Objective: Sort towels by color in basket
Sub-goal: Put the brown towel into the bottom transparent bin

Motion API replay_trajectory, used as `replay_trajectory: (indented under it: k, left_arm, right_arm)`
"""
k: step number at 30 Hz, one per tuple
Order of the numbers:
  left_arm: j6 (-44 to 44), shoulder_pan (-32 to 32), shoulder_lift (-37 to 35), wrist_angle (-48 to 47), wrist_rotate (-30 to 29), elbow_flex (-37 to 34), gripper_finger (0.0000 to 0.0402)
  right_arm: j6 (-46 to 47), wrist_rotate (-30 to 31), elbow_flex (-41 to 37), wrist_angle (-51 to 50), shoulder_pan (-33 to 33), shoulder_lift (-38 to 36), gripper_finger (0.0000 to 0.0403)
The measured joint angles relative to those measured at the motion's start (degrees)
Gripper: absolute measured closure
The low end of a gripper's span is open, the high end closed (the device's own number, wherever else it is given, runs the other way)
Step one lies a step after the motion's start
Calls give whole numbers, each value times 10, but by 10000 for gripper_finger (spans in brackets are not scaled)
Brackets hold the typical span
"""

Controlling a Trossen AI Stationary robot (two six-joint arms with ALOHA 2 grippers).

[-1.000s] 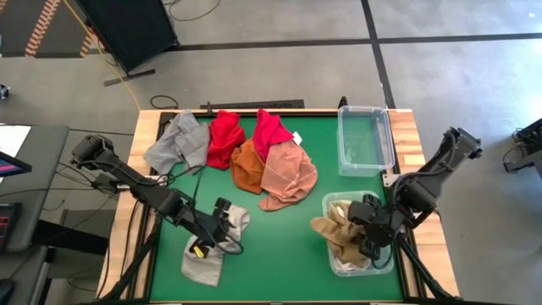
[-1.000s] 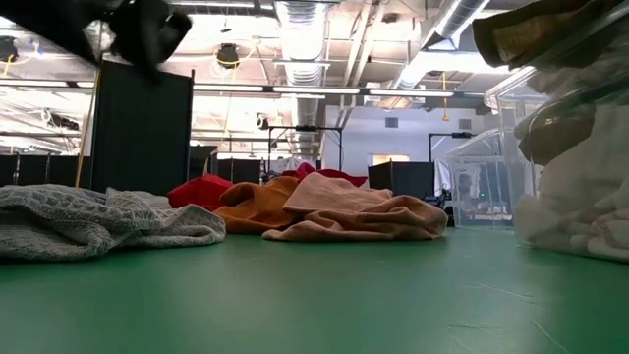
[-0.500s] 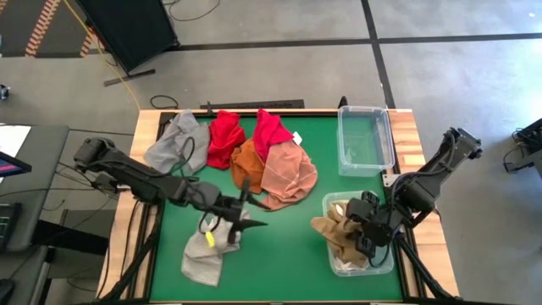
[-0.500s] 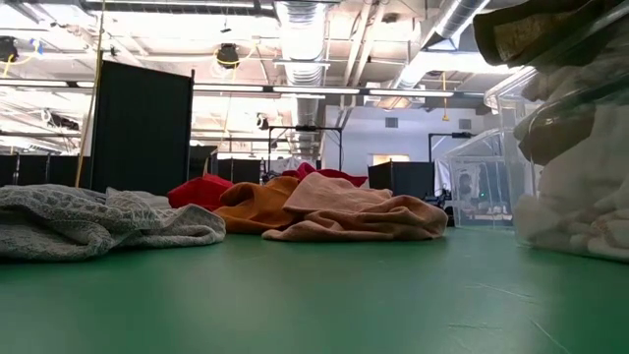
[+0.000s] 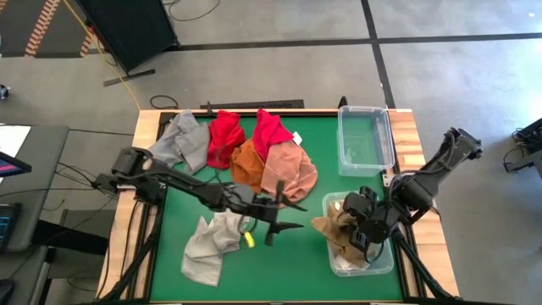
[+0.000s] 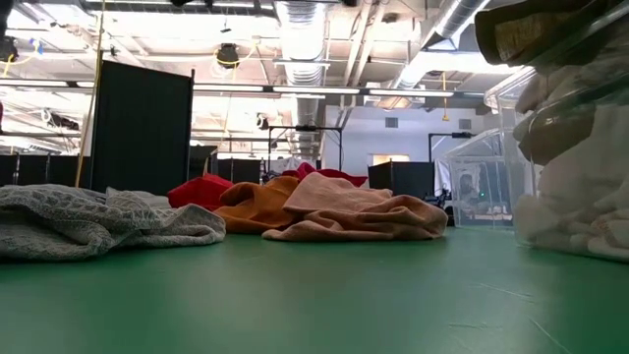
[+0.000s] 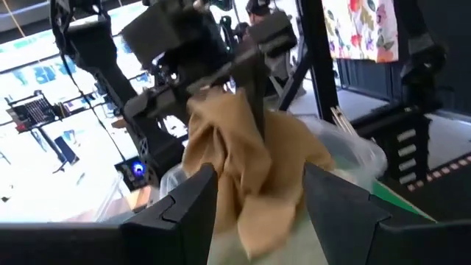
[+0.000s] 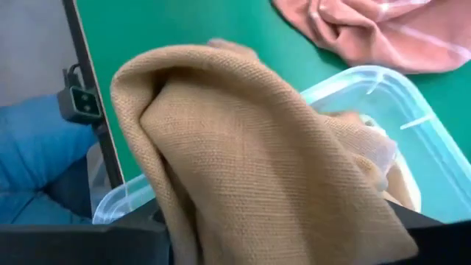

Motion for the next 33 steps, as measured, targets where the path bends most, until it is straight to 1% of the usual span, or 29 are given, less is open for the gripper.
replay_trajectory:
  k: [5,10,13,16,17,20,22,24,27,33]
  left_arm:
    - [-7,3,62,-11,2,92,207]
    - [-30,12,115,-58,2,177,207]
    - [-50,21,145,-84,2,215,207]
    - [-68,28,166,-100,3,240,207]
    - [-74,30,173,-97,12,247,207]
    - [-86,35,175,-111,70,254,208]
    - [-85,36,175,-110,71,255,213]
    - [-81,36,175,-107,65,255,229]
    - [-68,36,175,-104,65,255,267]
    - [-30,36,175,-108,80,255,380]
  right_arm:
    - [-2,0,0,-5,-12,0,154]
    - [-4,0,0,-8,-16,0,154]
    - [-10,0,0,-8,-16,0,154]
    - [-11,0,0,-7,-16,0,154]
    - [-11,0,0,-8,-16,0,154]
    - [-13,0,0,-9,-16,0,154]
    - [-17,0,0,-9,-16,0,154]
    - [-19,0,0,-10,-16,0,154]
    - [-24,0,0,-10,-20,0,154]
    - [-31,1,0,-10,-34,0,154]
